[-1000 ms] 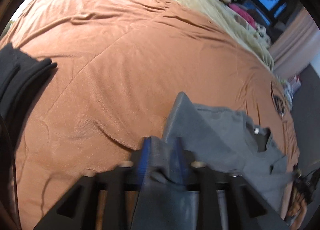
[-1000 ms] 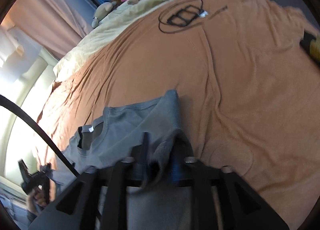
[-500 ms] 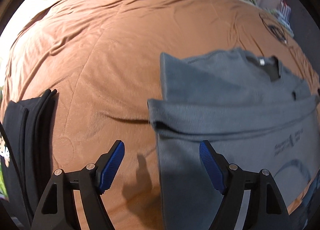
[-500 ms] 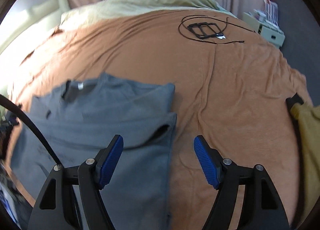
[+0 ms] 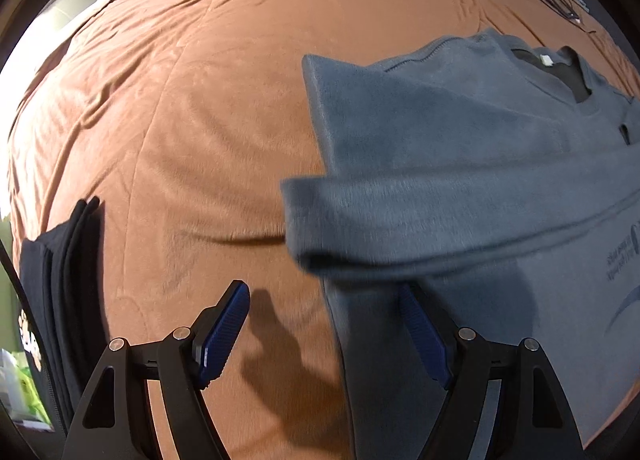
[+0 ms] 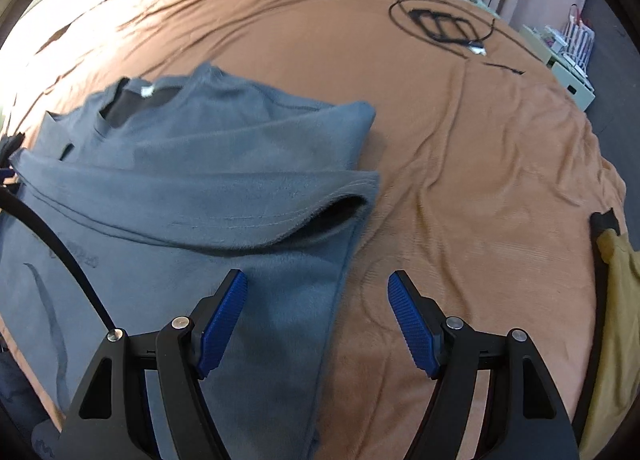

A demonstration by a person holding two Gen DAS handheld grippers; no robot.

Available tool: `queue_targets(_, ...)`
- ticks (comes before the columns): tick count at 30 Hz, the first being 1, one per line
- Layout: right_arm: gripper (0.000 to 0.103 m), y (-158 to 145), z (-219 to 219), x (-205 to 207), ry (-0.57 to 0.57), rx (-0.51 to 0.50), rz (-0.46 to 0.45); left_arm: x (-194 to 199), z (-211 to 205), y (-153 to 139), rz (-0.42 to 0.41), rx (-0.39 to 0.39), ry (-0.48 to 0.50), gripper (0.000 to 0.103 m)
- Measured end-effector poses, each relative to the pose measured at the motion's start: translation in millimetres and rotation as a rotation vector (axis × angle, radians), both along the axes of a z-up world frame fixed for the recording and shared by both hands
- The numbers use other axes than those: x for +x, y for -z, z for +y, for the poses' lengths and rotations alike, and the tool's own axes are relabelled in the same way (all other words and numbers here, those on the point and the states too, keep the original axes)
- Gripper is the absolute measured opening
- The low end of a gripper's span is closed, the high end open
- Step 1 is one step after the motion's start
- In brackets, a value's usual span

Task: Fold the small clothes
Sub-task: 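Close both tools on the folded edge of the grey shirt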

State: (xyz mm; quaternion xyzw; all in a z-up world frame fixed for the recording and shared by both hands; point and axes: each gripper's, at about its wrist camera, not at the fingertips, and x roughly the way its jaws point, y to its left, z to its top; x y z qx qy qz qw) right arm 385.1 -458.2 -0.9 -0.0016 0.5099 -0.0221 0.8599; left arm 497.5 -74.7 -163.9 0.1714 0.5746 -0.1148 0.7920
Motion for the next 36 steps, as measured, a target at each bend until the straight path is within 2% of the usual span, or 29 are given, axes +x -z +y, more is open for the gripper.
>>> queue_targets(4, 0.072, 8, 0, 20, 0.008, -0.021, 0.009, 15, -2, -2, -0.03, 0.001, -0.005, 0.08)
queue_targets(9, 0.071, 13, -9, 44, 0.055, -0.007, -0.025, 37, -1, -7, -0.08, -0.008, -0.034, 0.079)
queue_targets(13, 0.064, 16, -20, 60, 0.097, 0.026, -0.059, 55, 6, -9, -0.082, -0.065, -0.083, 0.074)
queue_targets(14, 0.063, 16, -21, 62, 0.107, 0.034, -0.066, 59, 8, -9, -0.081, -0.084, -0.094, 0.07)
queue_targets(16, 0.052, 16, -26, 67, 0.132, 0.051, -0.083, 65, 10, -10, -0.079, -0.122, -0.111, 0.059)
queue_targets(19, 0.043, 15, -31, 72, 0.146, 0.089, -0.101, 68, 14, -12, -0.056, -0.206, -0.147, 0.052)
queue_targets(26, 0.036, 16, -38, 65, 0.108, 0.154, -0.109, 72, 28, -6, 0.007, -0.382, -0.176, 0.038)
queue_targets(29, 0.036, 17, -48, 60, 0.107, 0.176, -0.116, 72, 36, -3, 0.022, -0.449, -0.205, 0.021)
queue_targets(30, 0.032, 15, -49, 57, 0.111, 0.19, -0.119, 73, 37, -3, 0.024, -0.46, -0.21, 0.014)
queue_targets(34, 0.006, 12, -59, 52, 0.134, 0.22, -0.134, 68, 42, -9, 0.004, -0.479, -0.222, 0.005)
queue_targets(36, 0.004, 9, -60, 48, 0.141, 0.235, -0.146, 62, 42, -15, -0.013, -0.474, -0.229, 0.005)
